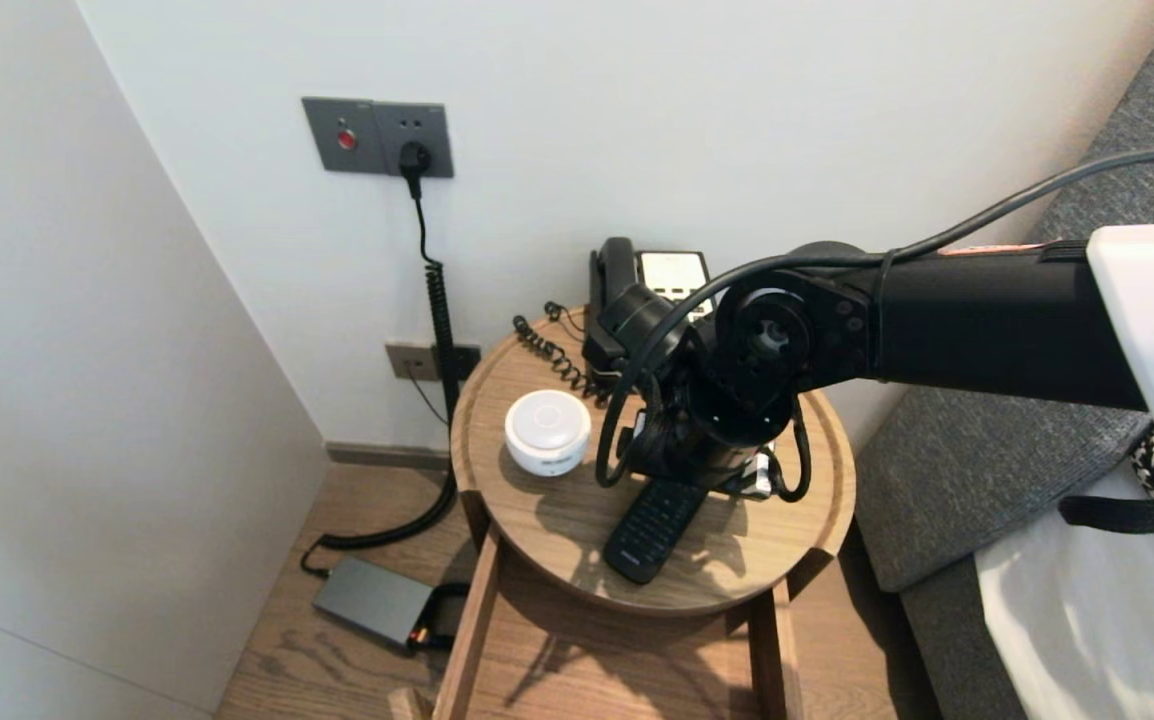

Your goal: Put the remote controls on the table in the drawer one by one

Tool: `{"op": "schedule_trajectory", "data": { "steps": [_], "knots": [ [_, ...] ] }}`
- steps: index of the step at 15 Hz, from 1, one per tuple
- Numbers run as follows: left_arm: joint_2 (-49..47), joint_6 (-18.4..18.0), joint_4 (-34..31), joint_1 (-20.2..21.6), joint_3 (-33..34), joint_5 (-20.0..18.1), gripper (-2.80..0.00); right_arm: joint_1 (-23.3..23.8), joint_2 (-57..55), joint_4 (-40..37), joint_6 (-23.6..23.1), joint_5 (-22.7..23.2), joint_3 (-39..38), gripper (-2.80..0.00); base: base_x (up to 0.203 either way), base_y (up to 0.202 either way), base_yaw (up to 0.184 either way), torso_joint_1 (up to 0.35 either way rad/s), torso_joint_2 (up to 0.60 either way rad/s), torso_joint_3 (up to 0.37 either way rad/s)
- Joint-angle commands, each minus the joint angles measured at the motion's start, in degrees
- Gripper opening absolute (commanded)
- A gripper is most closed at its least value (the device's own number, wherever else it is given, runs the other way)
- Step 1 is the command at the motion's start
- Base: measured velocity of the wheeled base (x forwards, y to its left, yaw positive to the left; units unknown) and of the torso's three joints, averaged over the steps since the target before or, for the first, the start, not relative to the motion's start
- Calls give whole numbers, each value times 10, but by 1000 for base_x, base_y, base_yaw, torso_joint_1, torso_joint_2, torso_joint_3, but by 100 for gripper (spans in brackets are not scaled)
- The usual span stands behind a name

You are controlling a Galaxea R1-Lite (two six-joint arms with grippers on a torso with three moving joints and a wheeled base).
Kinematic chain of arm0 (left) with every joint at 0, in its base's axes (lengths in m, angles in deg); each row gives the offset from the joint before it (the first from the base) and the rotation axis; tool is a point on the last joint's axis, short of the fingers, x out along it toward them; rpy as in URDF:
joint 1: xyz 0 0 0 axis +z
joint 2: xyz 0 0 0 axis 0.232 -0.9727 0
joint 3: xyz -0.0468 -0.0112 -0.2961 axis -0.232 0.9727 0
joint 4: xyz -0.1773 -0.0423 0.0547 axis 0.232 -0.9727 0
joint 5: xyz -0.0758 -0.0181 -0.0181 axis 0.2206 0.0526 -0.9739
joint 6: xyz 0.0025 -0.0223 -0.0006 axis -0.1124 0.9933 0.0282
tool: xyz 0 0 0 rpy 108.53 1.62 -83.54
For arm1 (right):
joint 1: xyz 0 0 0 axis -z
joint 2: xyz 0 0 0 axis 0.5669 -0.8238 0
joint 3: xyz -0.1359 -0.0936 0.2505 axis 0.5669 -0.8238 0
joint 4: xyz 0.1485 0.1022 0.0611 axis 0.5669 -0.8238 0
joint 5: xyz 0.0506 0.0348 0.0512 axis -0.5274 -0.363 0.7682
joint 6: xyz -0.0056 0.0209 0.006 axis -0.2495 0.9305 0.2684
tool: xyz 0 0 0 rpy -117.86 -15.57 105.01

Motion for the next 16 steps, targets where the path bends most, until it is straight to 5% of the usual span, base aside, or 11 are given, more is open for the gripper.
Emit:
{"op": "schedule_trajectory", "data": {
  "steps": [1,5,6,16],
  "knots": [
    [1,0,0,0,8,0,-280,0,0,-3,3,-2,0,0,0,0,0,0,0,0],
    [0,0,0,0,8,0,-280,-1,0,-4,3,-3,-1,0,0,0,0,0,0,0],
    [0,0,0,0,8,1,-280,-1,0,-5,3,-3,-1,-280,0,0,0,0,0,0],
    [0,0,0,0,8,0,-280,-5,4,-6,2,-3,-5,-280,0,0,0,0,0,0]
  ]
}}
